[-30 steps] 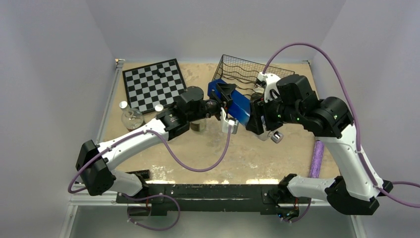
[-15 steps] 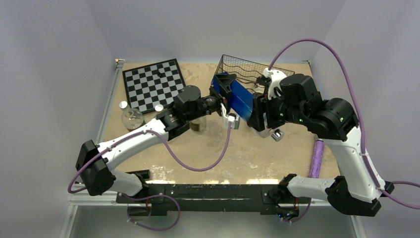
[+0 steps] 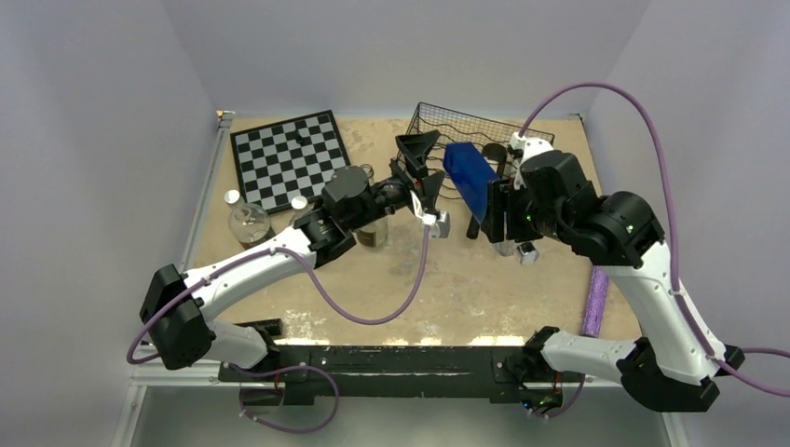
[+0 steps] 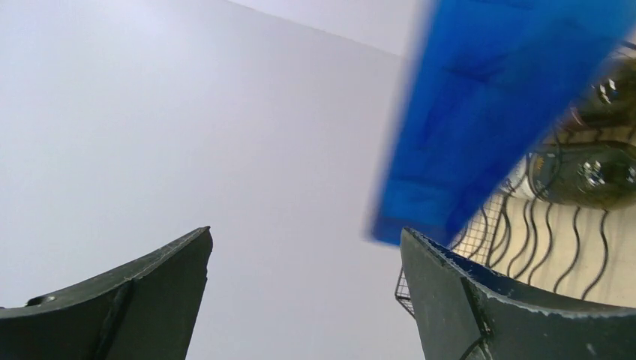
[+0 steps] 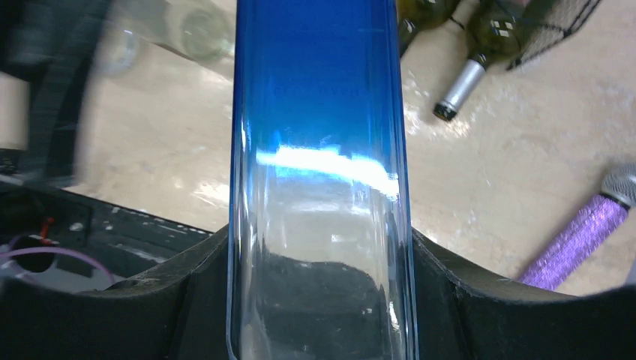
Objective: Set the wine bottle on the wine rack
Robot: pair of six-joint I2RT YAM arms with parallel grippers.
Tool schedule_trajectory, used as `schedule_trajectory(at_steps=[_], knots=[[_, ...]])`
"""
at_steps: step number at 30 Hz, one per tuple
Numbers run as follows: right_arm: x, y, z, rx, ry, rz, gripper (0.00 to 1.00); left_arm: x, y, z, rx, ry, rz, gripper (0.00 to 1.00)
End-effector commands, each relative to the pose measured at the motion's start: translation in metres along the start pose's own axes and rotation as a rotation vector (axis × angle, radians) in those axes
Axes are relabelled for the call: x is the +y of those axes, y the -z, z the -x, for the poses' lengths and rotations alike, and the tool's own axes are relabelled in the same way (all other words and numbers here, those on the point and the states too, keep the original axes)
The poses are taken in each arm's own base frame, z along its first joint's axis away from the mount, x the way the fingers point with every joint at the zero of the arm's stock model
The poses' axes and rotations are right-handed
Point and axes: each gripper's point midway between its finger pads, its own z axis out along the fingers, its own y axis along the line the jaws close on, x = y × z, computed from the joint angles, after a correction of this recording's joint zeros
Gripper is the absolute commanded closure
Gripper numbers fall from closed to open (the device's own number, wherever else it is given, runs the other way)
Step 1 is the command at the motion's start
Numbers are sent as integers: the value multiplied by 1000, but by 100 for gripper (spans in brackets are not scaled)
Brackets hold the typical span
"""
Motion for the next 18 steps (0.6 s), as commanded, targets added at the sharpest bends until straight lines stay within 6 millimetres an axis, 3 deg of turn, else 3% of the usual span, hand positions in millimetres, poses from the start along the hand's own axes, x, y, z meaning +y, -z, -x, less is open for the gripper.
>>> schedule_trajectory(at_steps=[1,7,18], knots=[[-3,-14,24,-174,-98,-21,100,76,30,31,-85,98,248,1],[12,-46,12,-150,-92,37,100,102,59,34,-67,305,334,1],[24,-93,-10,-64,-144,33,100,121,122,52,-88,510,385,1]])
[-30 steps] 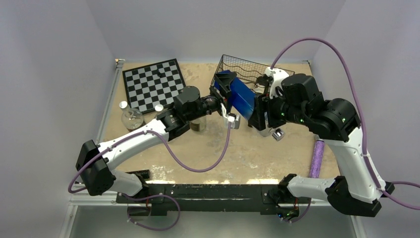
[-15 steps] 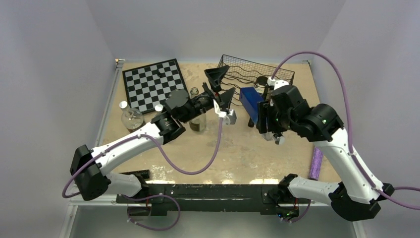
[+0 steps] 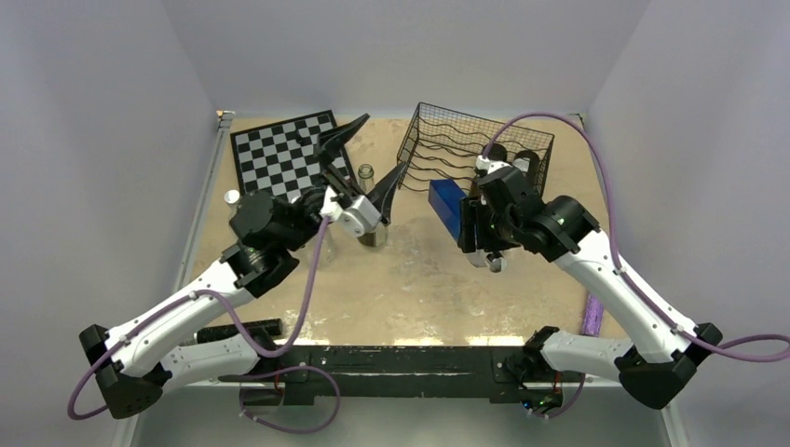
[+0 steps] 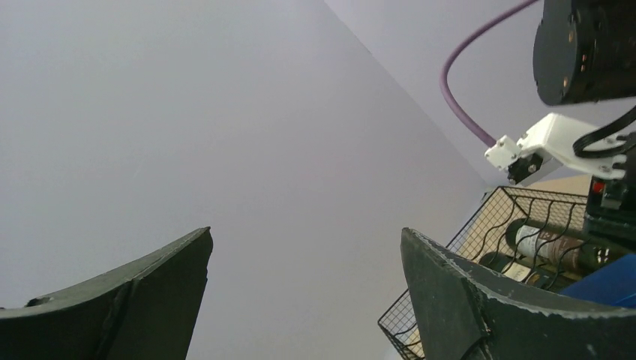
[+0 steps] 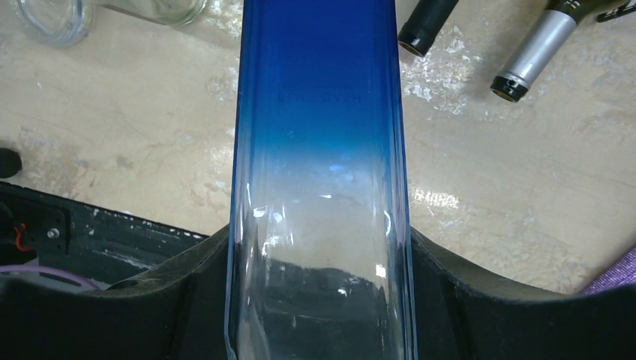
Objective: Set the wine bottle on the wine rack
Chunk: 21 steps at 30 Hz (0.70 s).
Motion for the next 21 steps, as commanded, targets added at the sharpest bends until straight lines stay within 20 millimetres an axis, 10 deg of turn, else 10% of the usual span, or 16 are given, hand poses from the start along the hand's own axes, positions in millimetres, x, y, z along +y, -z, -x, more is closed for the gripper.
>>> schedule_trajectory(at_steps=[1,21], knots=[[23,-3,55,-243,-107,71,100,13,22,13,7,149,39,1],[38,-93,64,-515,-166,-88,100,16,115,15,135,353,61,2]])
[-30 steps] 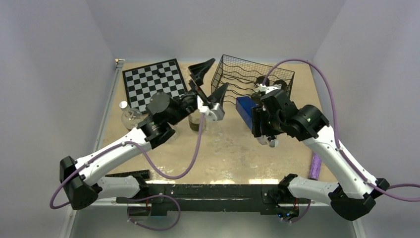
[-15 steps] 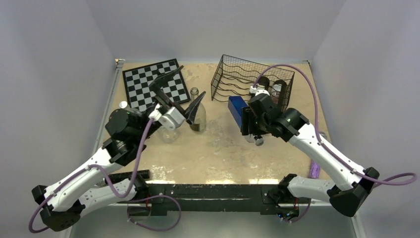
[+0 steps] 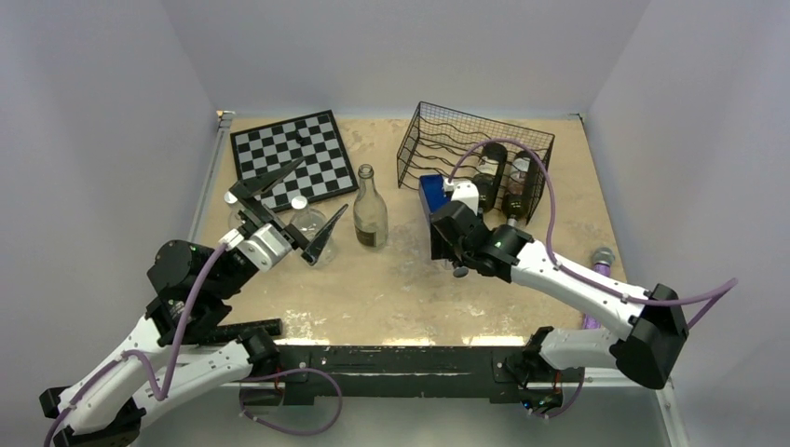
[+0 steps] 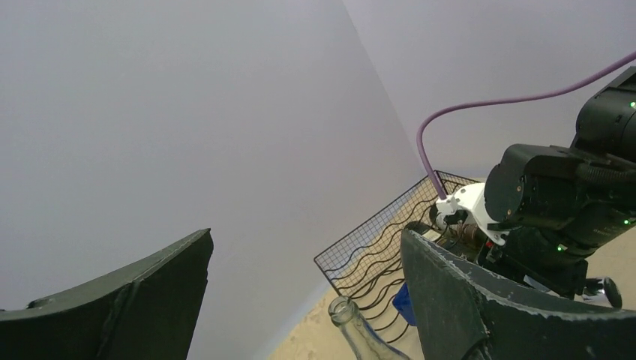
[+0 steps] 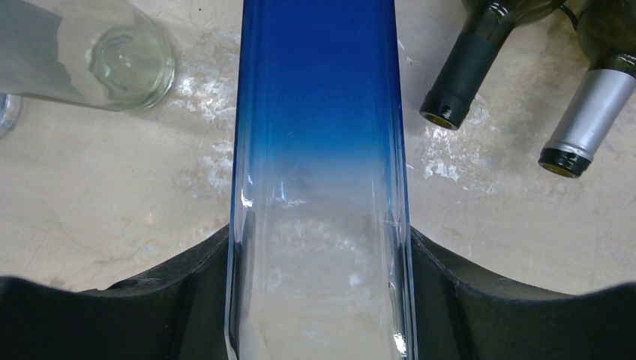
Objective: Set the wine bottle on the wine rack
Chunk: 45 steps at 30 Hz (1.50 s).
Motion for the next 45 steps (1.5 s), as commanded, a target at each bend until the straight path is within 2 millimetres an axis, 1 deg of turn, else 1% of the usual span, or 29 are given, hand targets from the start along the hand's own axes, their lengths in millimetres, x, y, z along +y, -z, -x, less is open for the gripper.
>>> schedule_trajectory(at_steps=[1,6,12,16,19,21,24,30,32,35,38,45], knots=[[18,-5,80,-327,-189,10,100,0,6,-14,60,48,28,2],[26,-22,80,-366,-192,14,100,1,1,-20,79,22,34,2],[21,-40,85,-415,-229,-49,100,-3,1,-25,91,41,25,3],[5,-51,86,-423,-307,-124,100,-2,-2,-27,86,38,41,3],[-2,-58,87,-444,-314,-168,100,-3,-6,-30,95,32,37,3],[-6,-61,92,-465,-317,-207,100,-4,-7,-33,107,22,35,3],[-14,-68,91,-460,-338,-280,100,-4,-9,-37,119,10,34,3],[-26,-86,103,-468,-402,-348,100,-7,-10,-46,156,-1,23,4],[-26,-93,111,-475,-400,-354,100,-8,-10,-47,161,-5,19,4],[-25,-97,115,-448,-415,-347,100,-9,-11,-50,168,-17,14,4],[-25,-97,128,-494,-385,-342,100,-9,-14,-52,174,-23,12,4],[-28,-109,150,-491,-300,-359,100,-11,-19,-54,181,-43,-3,4]])
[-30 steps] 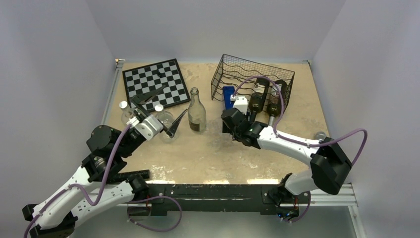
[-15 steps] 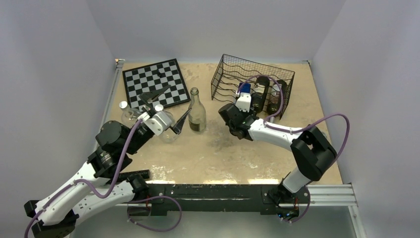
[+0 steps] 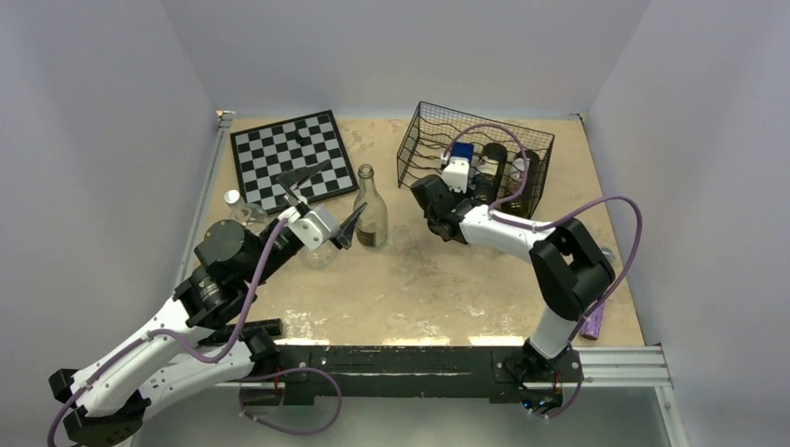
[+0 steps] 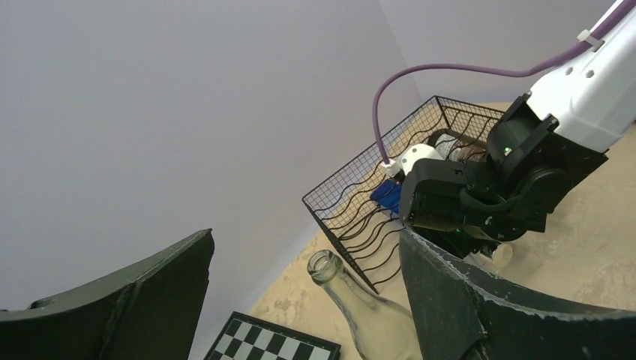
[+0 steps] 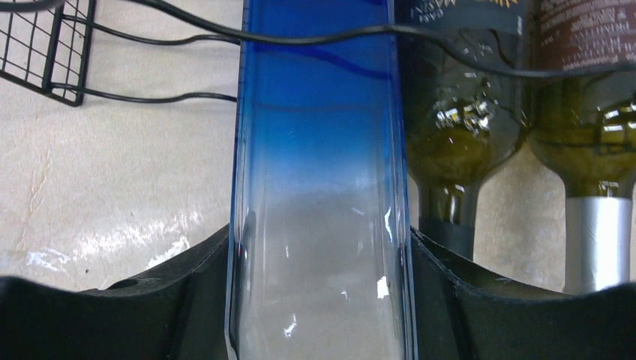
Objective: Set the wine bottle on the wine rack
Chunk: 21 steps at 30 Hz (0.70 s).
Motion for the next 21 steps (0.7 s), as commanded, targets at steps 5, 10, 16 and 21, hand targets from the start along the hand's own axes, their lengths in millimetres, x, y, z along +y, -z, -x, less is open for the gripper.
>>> schedule_trajectory(at_steps=[5,10,16,21], knots=[[30,4,115,-265,-125,15,100,10,-2,10,-25,-39,30,4],[31,3,103,-115,-152,-16,100,15,-1,15,-29,-59,41,4],[32,0,90,3,-195,-29,97,22,1,22,-44,-91,53,4],[23,4,65,201,-176,-74,90,20,3,17,-16,-114,40,4]])
